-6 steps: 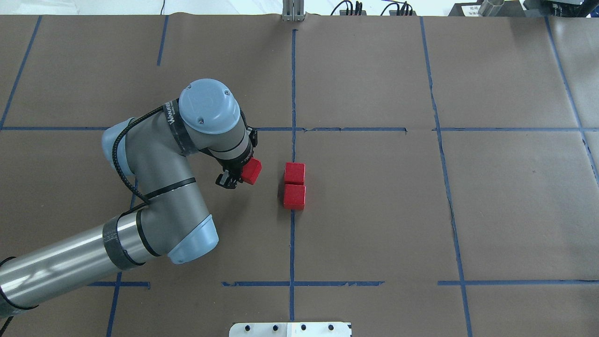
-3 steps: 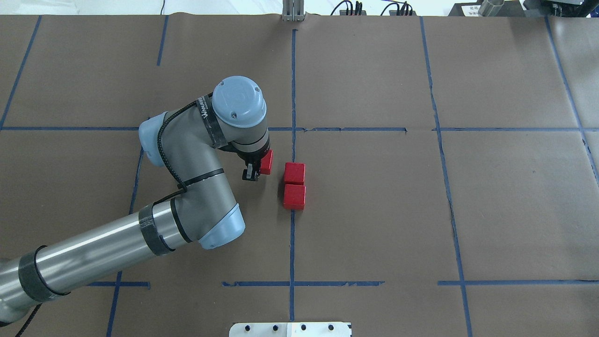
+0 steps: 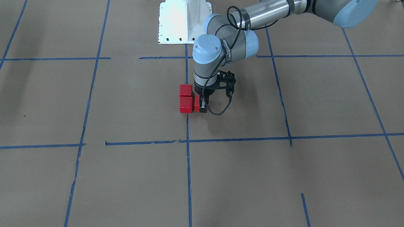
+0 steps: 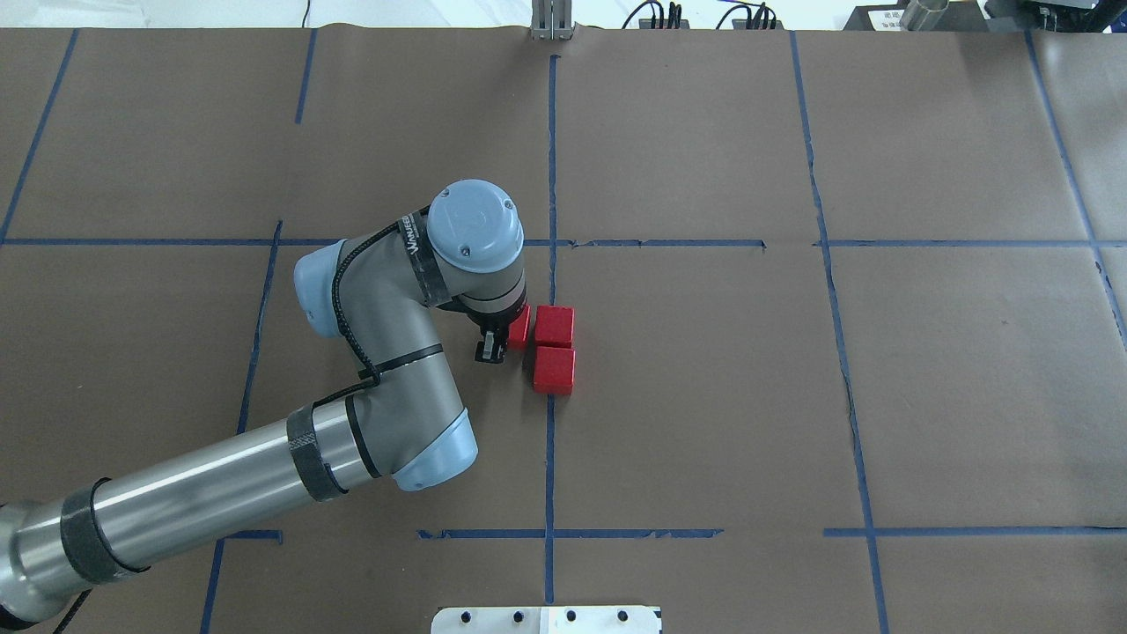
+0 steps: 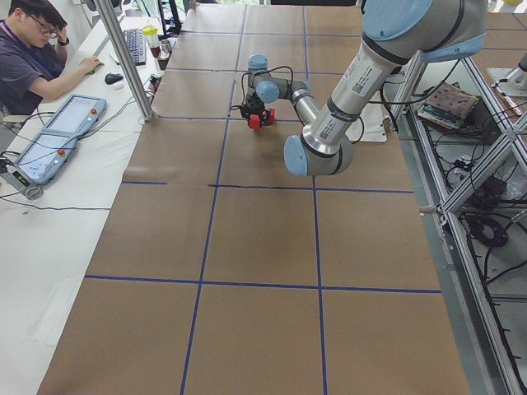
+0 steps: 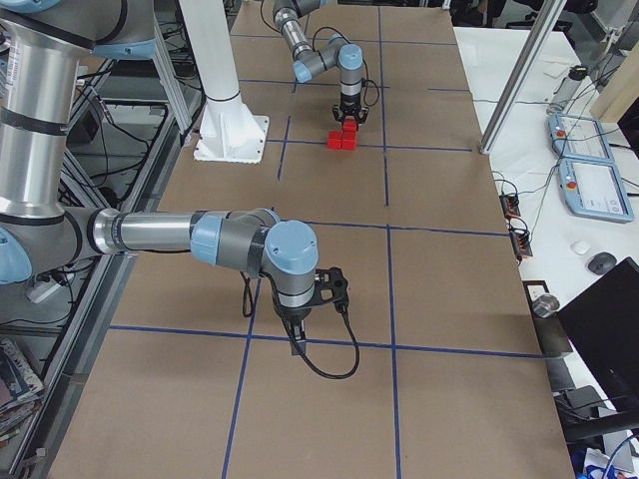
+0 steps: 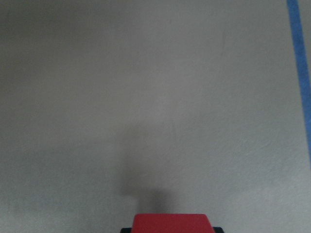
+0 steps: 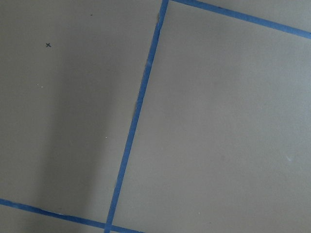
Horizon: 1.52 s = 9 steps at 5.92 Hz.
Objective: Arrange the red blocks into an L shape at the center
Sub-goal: 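Carry the red cube with the left gripper next to the cube pair, then set the cube beside the farther cube of the pair and adjust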
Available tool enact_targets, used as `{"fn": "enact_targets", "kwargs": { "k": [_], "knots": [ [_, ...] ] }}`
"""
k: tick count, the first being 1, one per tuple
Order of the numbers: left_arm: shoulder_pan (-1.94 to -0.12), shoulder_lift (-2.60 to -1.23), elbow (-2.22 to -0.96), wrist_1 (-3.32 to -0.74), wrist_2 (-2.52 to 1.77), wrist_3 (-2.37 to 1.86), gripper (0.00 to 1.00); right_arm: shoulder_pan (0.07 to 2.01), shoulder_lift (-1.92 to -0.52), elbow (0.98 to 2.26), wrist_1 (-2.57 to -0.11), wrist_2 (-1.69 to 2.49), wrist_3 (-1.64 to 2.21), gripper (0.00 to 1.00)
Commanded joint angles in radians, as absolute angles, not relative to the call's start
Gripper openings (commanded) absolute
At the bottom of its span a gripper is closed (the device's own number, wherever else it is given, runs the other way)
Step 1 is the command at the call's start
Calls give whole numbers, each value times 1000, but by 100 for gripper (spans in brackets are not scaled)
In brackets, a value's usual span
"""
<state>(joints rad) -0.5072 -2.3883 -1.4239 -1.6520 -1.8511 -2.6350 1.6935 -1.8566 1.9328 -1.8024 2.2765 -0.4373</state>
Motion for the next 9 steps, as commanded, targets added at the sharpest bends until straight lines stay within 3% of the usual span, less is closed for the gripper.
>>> {"fn": "enact_targets", "kwargs": {
  "k": [1, 9],
  "knots": [
    [-489, -2393, -1420, -1655, -1823, -2637, 30, 1694, -1858, 1933, -1802, 2278, -439, 100],
    [-502, -2405, -1391, -1655, -1821, -2712, 36, 1694, -1859, 1930, -1802, 2276, -445, 100]
  ]
}}
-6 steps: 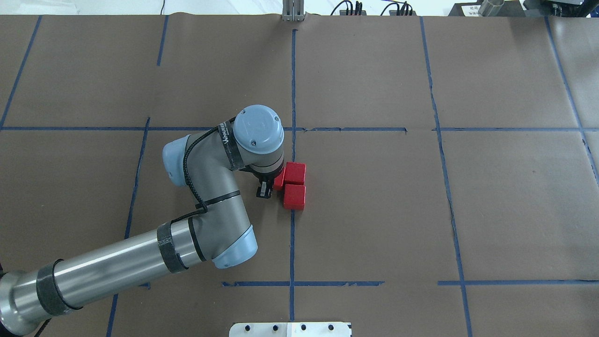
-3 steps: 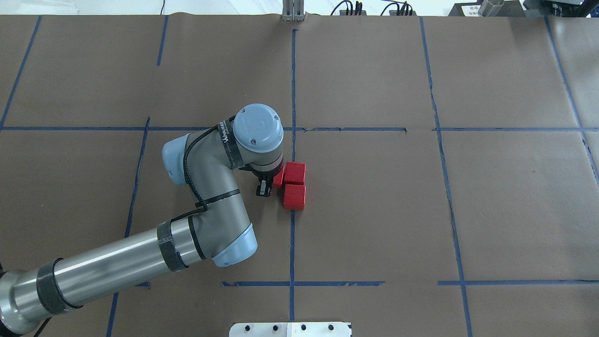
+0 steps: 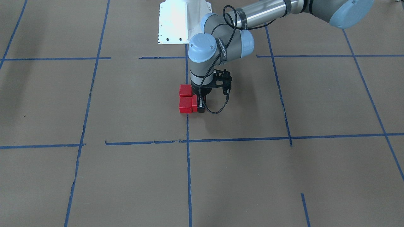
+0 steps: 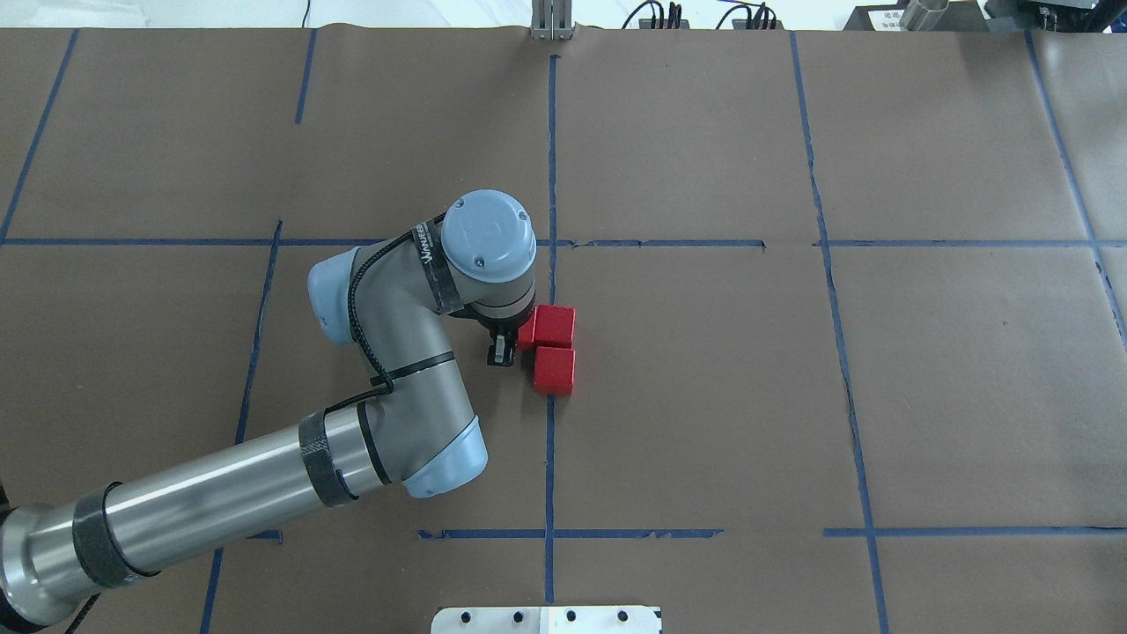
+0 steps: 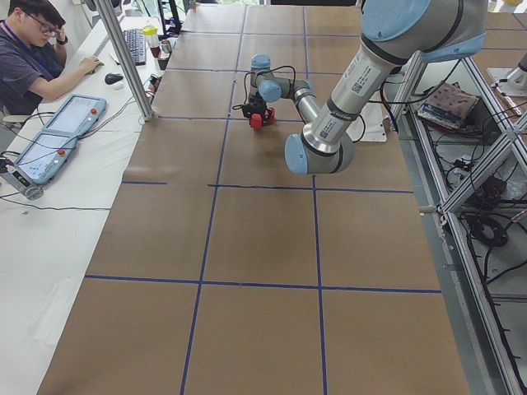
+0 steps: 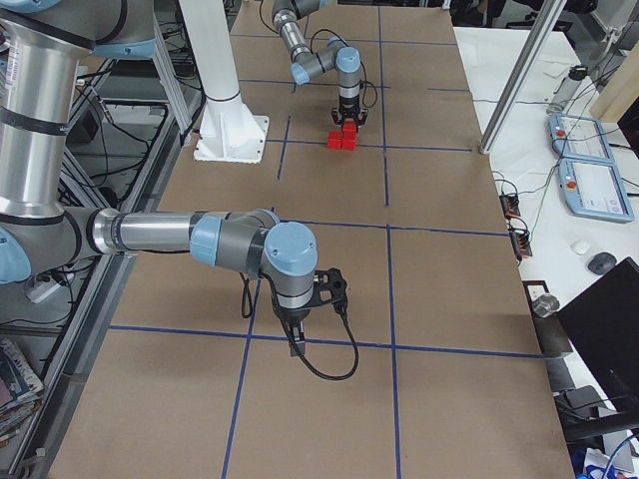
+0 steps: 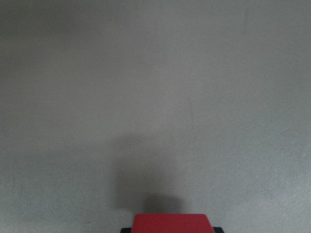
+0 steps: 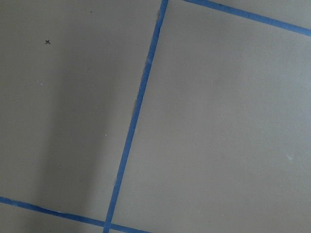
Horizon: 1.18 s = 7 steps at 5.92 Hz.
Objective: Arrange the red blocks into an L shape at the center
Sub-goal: 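Set the cube beside the farther cube of the pair and adjust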
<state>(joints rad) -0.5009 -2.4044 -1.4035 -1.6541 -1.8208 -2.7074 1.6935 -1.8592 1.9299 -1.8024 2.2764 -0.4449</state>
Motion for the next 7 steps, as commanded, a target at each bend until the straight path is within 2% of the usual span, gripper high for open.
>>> {"fn": "enact_targets", "kwargs": {
  "k": [1, 5, 7],
  "knots": [
    [-502, -2407, -1388, -1655, -1821, -2712, 37, 1694, -1859, 1930, -1802, 2276, -443, 100],
    [-500, -2439, -1353, -1657, -1821, -2720, 41, 1694, -1859, 1930, -1802, 2276, -443, 100],
    [-502, -2438, -1353, -1657, -1822, -2712, 50, 1694, -1859, 1928, -1802, 2276, -442, 100]
  ]
}}
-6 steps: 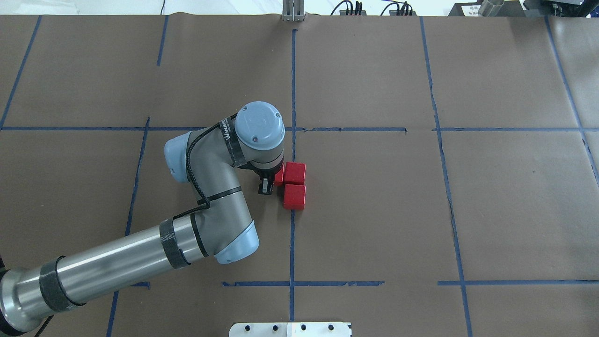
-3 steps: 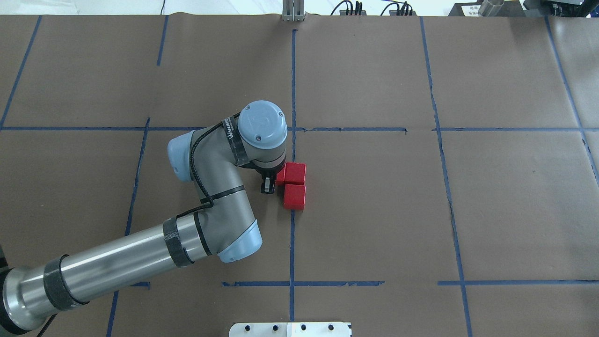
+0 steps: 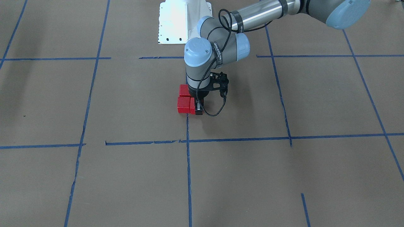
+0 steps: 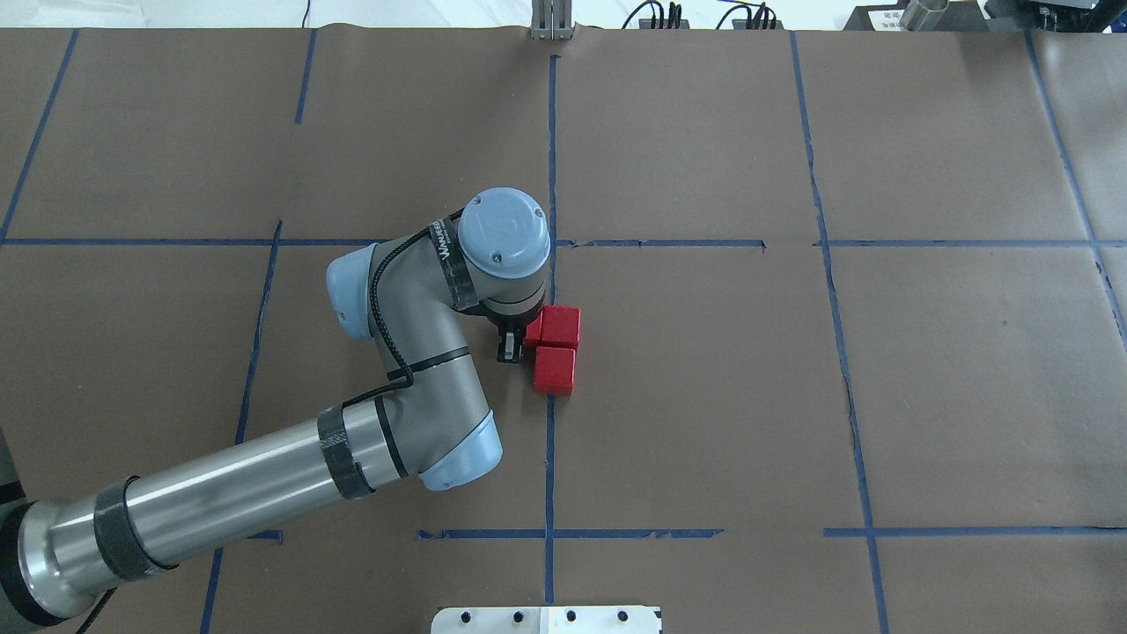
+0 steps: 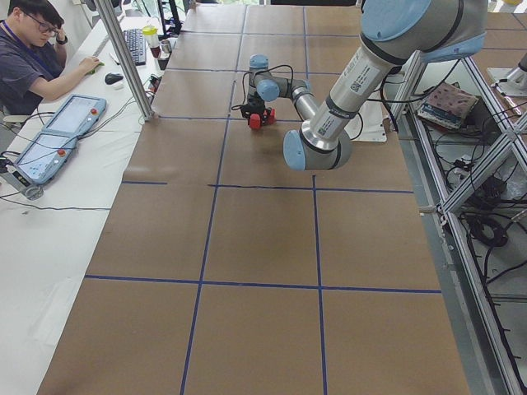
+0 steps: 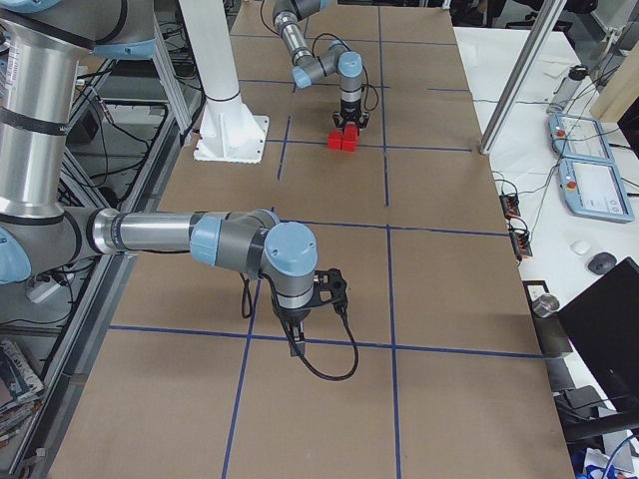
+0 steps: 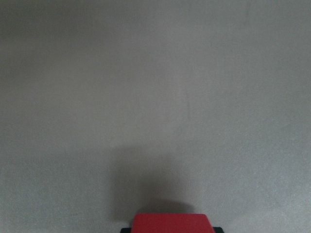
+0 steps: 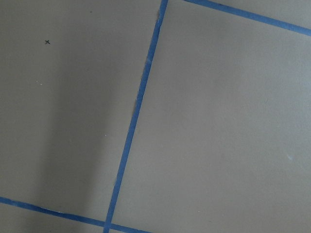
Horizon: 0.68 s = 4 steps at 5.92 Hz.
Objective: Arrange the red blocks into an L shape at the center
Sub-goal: 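Set the cube beside the farther cube of the pair and adjust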
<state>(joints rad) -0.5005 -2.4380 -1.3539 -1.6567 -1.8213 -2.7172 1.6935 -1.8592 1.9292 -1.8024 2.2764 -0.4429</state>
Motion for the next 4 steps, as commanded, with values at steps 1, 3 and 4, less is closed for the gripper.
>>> {"fn": "enact_targets", "kwargs": {
  "k": [1, 3, 4],
  "knots": [
    [-500, -2437, -1353, -1657, -1822, -2709, 55, 1694, -1859, 1930, -1802, 2276, -442, 100],
    [-502, -2437, -1354, -1657, -1822, -2695, 100, 1694, -1859, 1930, -1802, 2276, -440, 100],
    [-502, -2436, -1355, -1660, -1822, -2685, 100, 1694, -1858, 1930, -1802, 2276, -439, 100]
  ]
}}
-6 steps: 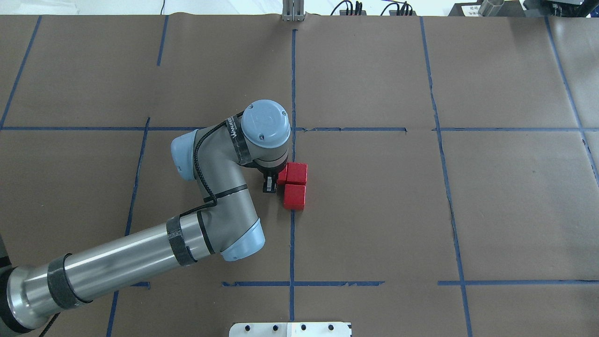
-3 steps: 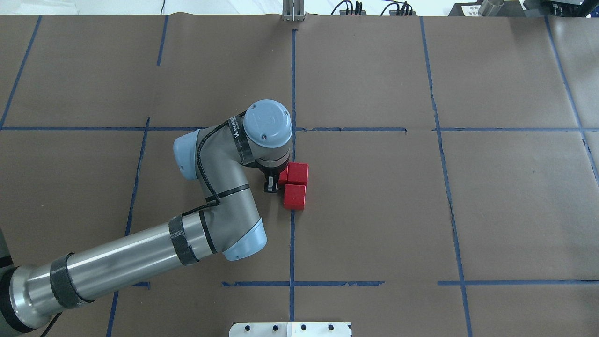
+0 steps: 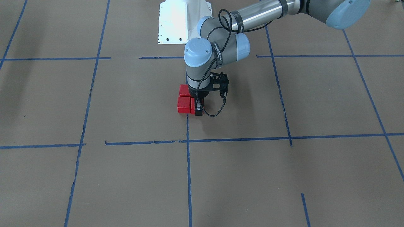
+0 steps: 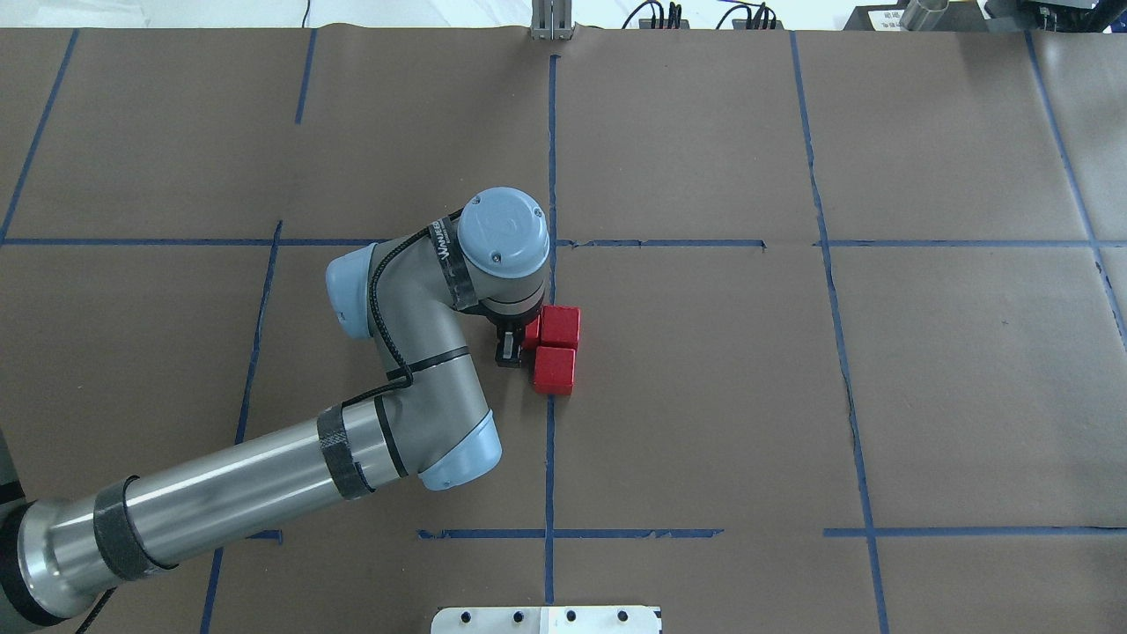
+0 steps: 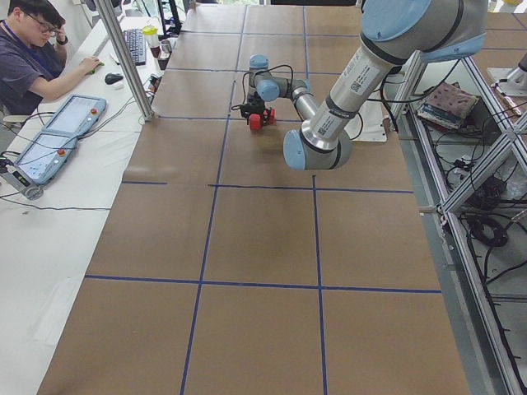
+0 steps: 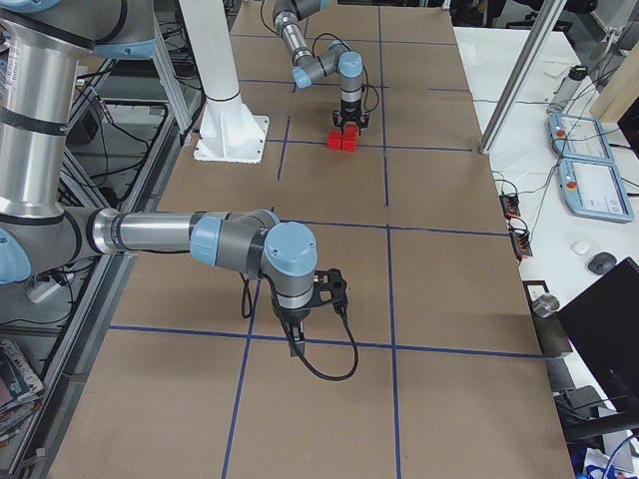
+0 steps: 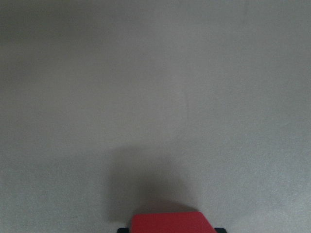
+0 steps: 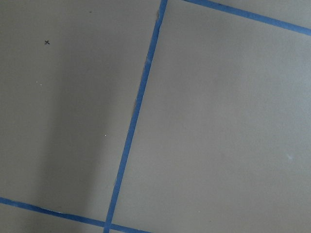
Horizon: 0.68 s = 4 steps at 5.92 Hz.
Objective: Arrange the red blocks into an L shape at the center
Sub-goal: 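Set the cube beside the farther cube of the pair and adjust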
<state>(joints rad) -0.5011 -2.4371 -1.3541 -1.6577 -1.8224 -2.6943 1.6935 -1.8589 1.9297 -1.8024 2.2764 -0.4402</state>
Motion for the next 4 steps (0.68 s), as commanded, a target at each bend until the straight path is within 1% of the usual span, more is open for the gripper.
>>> {"fn": "enact_targets", "kwargs": {
  "k": [1, 2, 4],
  "knots": [
    [-505, -2434, -1358, -1666, -1825, -2669, 100, 1694, -1858, 1931, -1802, 2276, -437, 100],
    [-517, -2431, -1391, -1655, -1853, -2619, 100, 1694, -1858, 1931, -1802, 2276, -437, 100],
    [-567, -2347, -1565, -1600, -1980, -2408, 100, 1694, -1856, 1931, -1802, 2276, -436, 100]
  ]
}}
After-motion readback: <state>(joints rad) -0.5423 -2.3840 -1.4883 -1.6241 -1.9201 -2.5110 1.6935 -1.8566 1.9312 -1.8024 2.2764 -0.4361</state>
